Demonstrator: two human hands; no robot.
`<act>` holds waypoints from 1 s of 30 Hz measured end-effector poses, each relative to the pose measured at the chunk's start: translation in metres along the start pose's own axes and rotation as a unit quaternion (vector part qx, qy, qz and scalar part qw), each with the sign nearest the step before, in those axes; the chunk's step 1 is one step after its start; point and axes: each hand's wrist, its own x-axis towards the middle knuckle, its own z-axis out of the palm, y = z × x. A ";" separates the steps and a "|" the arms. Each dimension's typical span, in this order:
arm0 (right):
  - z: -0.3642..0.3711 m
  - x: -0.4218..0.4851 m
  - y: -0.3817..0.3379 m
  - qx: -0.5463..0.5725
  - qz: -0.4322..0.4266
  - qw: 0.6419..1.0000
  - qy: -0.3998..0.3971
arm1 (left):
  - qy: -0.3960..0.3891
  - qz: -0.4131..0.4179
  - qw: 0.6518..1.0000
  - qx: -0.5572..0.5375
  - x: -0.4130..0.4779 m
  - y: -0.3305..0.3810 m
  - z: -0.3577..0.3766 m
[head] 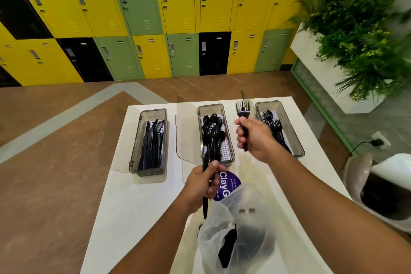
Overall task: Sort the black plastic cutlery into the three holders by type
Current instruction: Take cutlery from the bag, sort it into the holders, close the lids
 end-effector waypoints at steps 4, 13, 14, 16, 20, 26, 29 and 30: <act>-0.045 0.016 -0.015 -0.030 -0.002 0.995 0.100 | 0.004 -0.019 1.000 0.021 0.005 -0.007 0.003; -0.128 0.046 0.005 -0.210 0.088 0.947 0.229 | 0.027 -0.050 0.998 0.038 0.017 -0.022 0.011; -0.130 0.049 0.008 -0.220 0.081 0.945 0.226 | 0.029 -0.052 0.997 0.041 0.017 -0.023 0.011; -0.135 0.054 0.012 -0.231 0.067 0.947 0.212 | 0.034 -0.057 0.997 0.046 0.016 -0.023 0.013; -0.135 0.053 0.014 -0.286 0.025 0.932 0.220 | 0.053 -0.067 0.996 0.036 0.015 -0.022 0.014; -0.114 0.037 0.009 -0.241 -0.076 0.936 0.245 | 0.054 -0.069 0.996 -0.029 0.014 -0.006 0.013; -0.079 0.022 -0.002 -0.206 -0.149 0.942 0.218 | 0.047 -0.008 0.999 0.006 0.011 0.014 0.003; -0.064 0.017 -0.005 -0.197 -0.174 0.945 0.194 | 0.047 0.014 0.999 0.020 0.010 0.021 -0.004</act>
